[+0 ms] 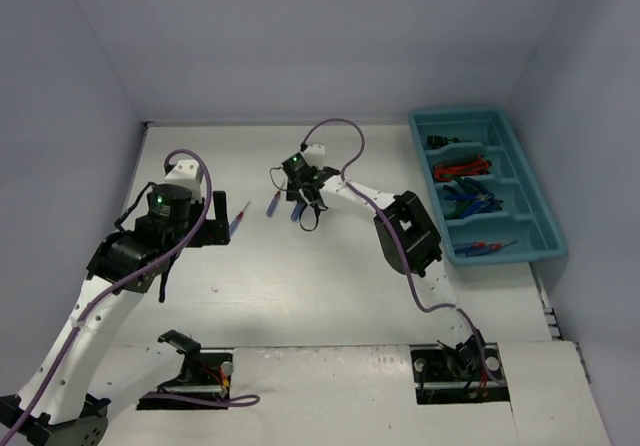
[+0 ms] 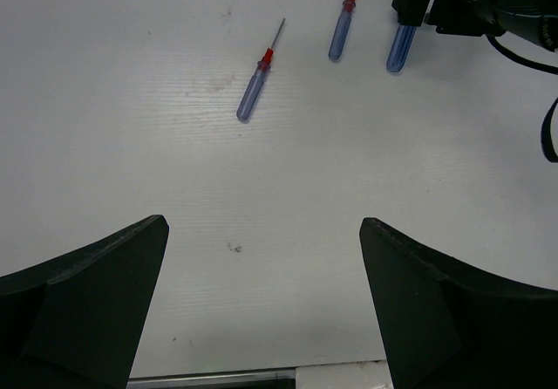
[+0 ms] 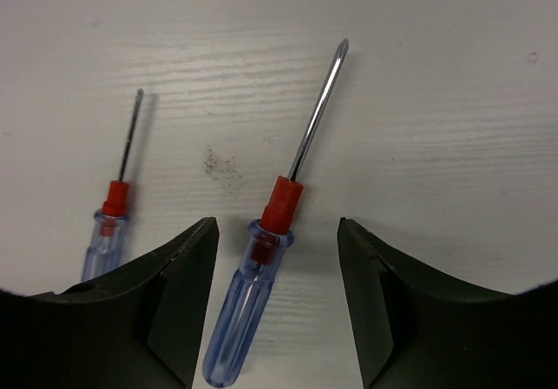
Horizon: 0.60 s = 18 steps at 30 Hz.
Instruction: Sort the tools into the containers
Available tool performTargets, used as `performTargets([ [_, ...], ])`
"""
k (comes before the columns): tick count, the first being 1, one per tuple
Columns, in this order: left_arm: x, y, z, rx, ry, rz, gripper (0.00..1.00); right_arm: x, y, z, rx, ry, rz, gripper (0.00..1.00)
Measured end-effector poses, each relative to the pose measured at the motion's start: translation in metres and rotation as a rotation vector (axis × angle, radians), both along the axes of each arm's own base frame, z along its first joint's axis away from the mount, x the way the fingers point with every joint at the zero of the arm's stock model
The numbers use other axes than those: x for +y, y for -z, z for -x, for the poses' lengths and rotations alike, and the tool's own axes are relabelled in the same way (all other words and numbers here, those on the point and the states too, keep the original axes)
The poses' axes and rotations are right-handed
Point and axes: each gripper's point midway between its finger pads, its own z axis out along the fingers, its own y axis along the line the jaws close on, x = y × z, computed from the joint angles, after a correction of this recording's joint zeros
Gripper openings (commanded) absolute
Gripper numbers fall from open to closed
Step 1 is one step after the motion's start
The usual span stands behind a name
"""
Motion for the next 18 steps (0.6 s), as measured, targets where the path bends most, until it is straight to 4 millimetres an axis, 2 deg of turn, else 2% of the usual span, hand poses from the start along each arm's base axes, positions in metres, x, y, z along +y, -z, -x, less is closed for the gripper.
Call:
performTargets([
  [1,0.001,0.000,0.001,0.002,0.000,-0.002,0.90,0.000,0.006,0.001,0.004,0.006,0.012,0.42],
  [5,0.002,0.000,0.003,0.001,-0.003,-0.004,0.90,-0.001,0.010,0.002,-0.023,0.034,0.037,0.28],
  [9,0.003,0.000,0.003,0.000,-0.005,-0.005,0.90,-0.009,0.011,0.005,-0.047,0.062,0.058,0.01],
  [15,0.002,0.003,0.001,0.015,-0.005,-0.012,0.90,-0.043,0.009,0.028,-0.022,0.094,0.119,0.00],
  [18,0.001,0.007,-0.002,0.030,-0.004,-0.021,0.90,-0.072,-0.004,0.041,-0.009,0.120,0.138,0.00],
])
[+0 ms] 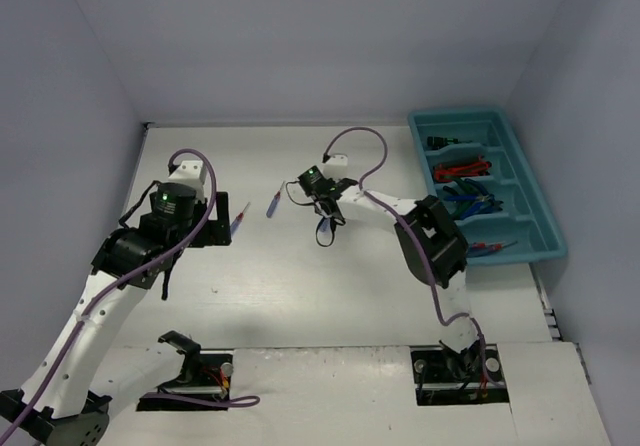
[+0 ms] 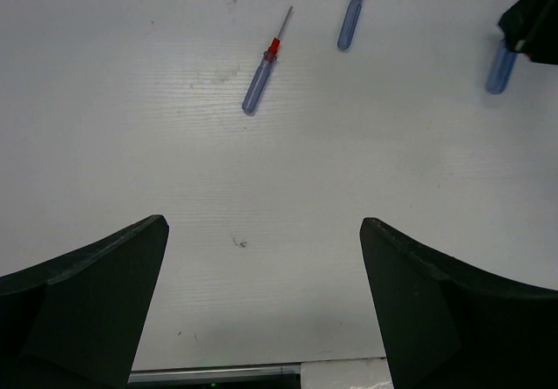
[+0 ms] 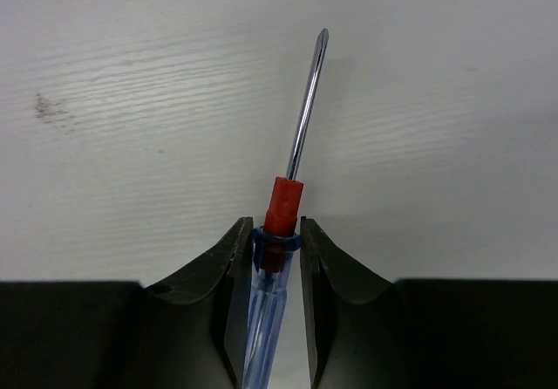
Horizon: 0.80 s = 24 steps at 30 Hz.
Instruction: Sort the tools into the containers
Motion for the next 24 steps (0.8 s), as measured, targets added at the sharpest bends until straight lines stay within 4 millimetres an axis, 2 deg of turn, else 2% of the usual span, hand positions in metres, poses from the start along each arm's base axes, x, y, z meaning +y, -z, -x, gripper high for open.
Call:
performTargets([
  [2,-0.001,0.002,-0.002,0.010,0.001,-0.006,0.90,-0.024,-0.021,0.003,-0.013,0.033,-0.005,0.00],
  [5,-0.002,0.005,-0.005,0.023,0.002,-0.013,0.90,-0.068,-0.069,0.003,-0.084,0.114,-0.056,0.00],
  [8,-0.003,0.008,-0.007,0.035,0.004,-0.020,0.90,-0.124,-0.118,0.006,-0.186,0.228,-0.122,0.00],
  [11,-0.005,0.011,-0.011,0.045,0.006,-0.023,0.90,-0.191,-0.142,0.024,-0.253,0.364,-0.161,0.00],
  [14,-0.009,0.013,-0.017,0.051,0.011,-0.022,0.90,-0.257,-0.137,0.049,-0.266,0.514,-0.168,0.03],
  [17,-0.012,0.014,-0.022,0.054,0.016,-0.023,0.90,-0.305,-0.115,0.079,-0.221,0.637,-0.149,0.06],
  [22,-0.015,0.014,-0.028,0.056,0.029,-0.034,0.90,-0.353,-0.091,0.104,-0.153,0.768,-0.171,0.32],
  [24,-0.016,0.015,-0.029,0.058,0.033,-0.035,0.90,-0.362,-0.090,0.107,-0.147,0.786,-0.175,0.42],
])
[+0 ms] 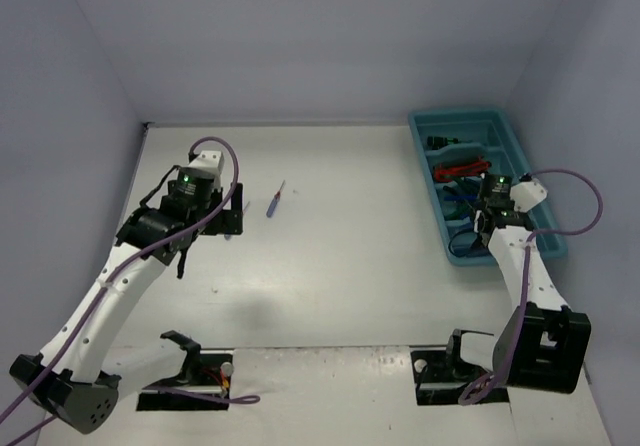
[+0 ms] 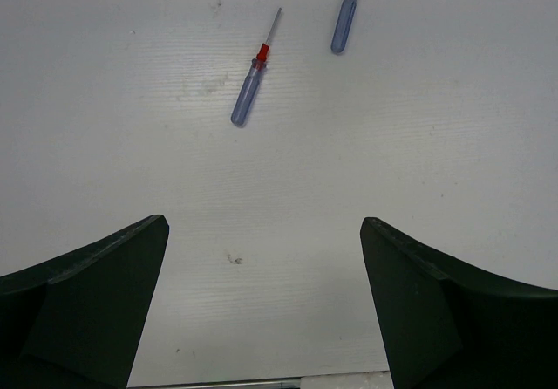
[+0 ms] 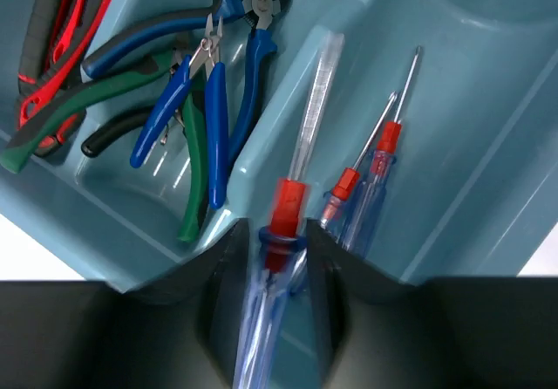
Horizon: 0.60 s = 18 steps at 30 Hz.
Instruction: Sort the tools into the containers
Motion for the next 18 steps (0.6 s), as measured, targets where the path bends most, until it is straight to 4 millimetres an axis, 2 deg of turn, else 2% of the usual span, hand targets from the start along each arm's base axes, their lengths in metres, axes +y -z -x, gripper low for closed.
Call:
performTargets([
  [2,-0.001,0.001,-0.001,0.005,0.005,0.000,0.90,0.001,0.001,-0.001,0.000,-0.011,-0.011,0.47],
  [6,-0.004,0.005,-0.003,0.018,0.014,0.002,0.90,0.013,-0.003,-0.008,-0.006,-0.054,-0.022,0.49],
  [8,-0.006,0.007,-0.004,0.027,0.017,0.002,0.90,0.028,-0.012,-0.020,-0.017,-0.109,-0.005,0.48],
  [10,-0.006,0.008,-0.004,0.031,0.018,0.002,0.90,0.054,-0.025,-0.038,-0.036,-0.196,0.010,0.48],
  [13,-0.006,0.008,-0.005,0.030,0.018,0.002,0.90,0.103,-0.044,-0.068,-0.059,-0.344,0.033,0.48],
  [15,-0.007,0.007,-0.005,0.028,0.018,0.003,0.90,0.143,-0.053,-0.092,-0.078,-0.446,0.051,0.48],
  [18,-0.006,0.007,-0.006,0.024,0.015,0.005,0.90,0.210,-0.054,-0.117,-0.078,-0.607,0.071,0.48],
])
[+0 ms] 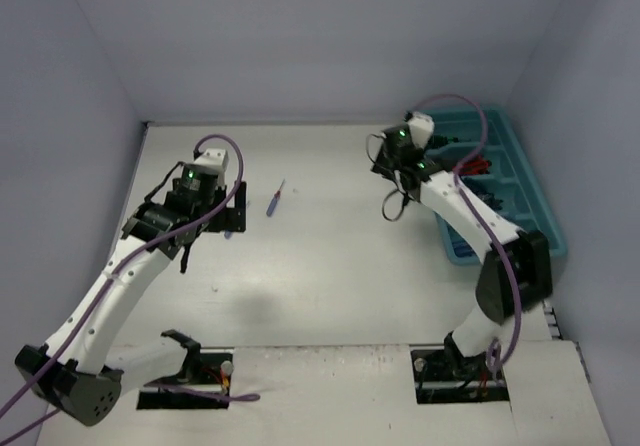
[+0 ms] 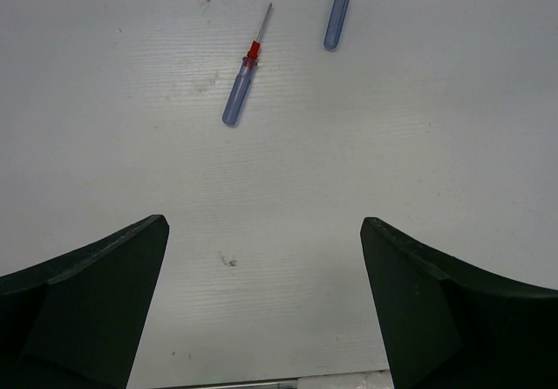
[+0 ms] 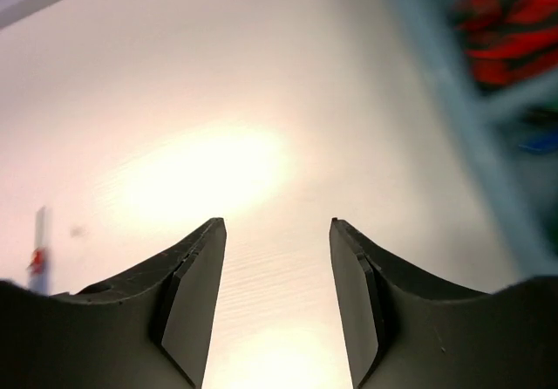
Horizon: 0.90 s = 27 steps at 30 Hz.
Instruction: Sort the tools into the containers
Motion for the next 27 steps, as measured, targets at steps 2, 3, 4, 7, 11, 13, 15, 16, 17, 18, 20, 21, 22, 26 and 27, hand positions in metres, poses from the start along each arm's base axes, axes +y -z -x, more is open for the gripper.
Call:
performTargets([
  [2,0.001,-0.001,0.000,-0.003,-0.003,0.002,0.90,0.051,0.007,-0.014,0.010,-0.116,0.009,0.49],
  [3,0.002,-0.002,0.000,-0.007,-0.005,0.003,0.90,0.077,0.013,-0.019,0.017,-0.173,0.011,0.49],
  [4,0.002,-0.004,0.001,-0.013,-0.007,0.006,0.90,0.102,0.021,-0.024,0.027,-0.230,0.014,0.49],
  [7,0.005,-0.012,0.005,-0.043,-0.010,0.020,0.90,0.166,0.045,-0.033,0.053,-0.373,0.019,0.49],
  [11,0.008,-0.025,0.012,-0.092,-0.011,0.042,0.90,0.238,0.077,-0.033,0.073,-0.518,0.015,0.50],
  [13,0.010,-0.029,0.015,-0.105,-0.013,0.048,0.90,0.263,0.088,-0.032,0.072,-0.558,0.015,0.50],
  [15,0.012,-0.029,0.016,-0.106,-0.017,0.050,0.90,0.283,0.100,-0.028,0.075,-0.585,0.017,0.50],
  [16,0.012,-0.029,0.017,-0.104,-0.019,0.050,0.90,0.293,0.106,-0.025,0.077,-0.596,0.017,0.50],
  [17,0.012,-0.028,0.018,-0.100,-0.020,0.049,0.90,0.300,0.111,-0.022,0.080,-0.600,0.016,0.50],
  [18,0.013,-0.027,0.018,-0.096,-0.021,0.048,0.90,0.306,0.116,-0.019,0.081,-0.603,0.016,0.50],
  [20,0.013,-0.025,0.019,-0.090,-0.022,0.045,0.90,0.316,0.126,-0.016,0.081,-0.601,0.024,0.50],
  [21,0.014,-0.025,0.020,-0.088,-0.022,0.045,0.90,0.318,0.131,-0.016,0.080,-0.592,0.031,0.50],
  [22,0.014,-0.025,0.021,-0.085,-0.022,0.044,0.90,0.319,0.135,-0.016,0.080,-0.581,0.039,0.50],
  [26,0.015,-0.023,0.023,-0.076,-0.023,0.040,0.90,0.316,0.151,-0.019,0.073,-0.522,0.074,0.49],
  [27,0.015,-0.023,0.024,-0.075,-0.023,0.040,0.90,0.314,0.152,-0.021,0.065,-0.504,0.080,0.48],
])
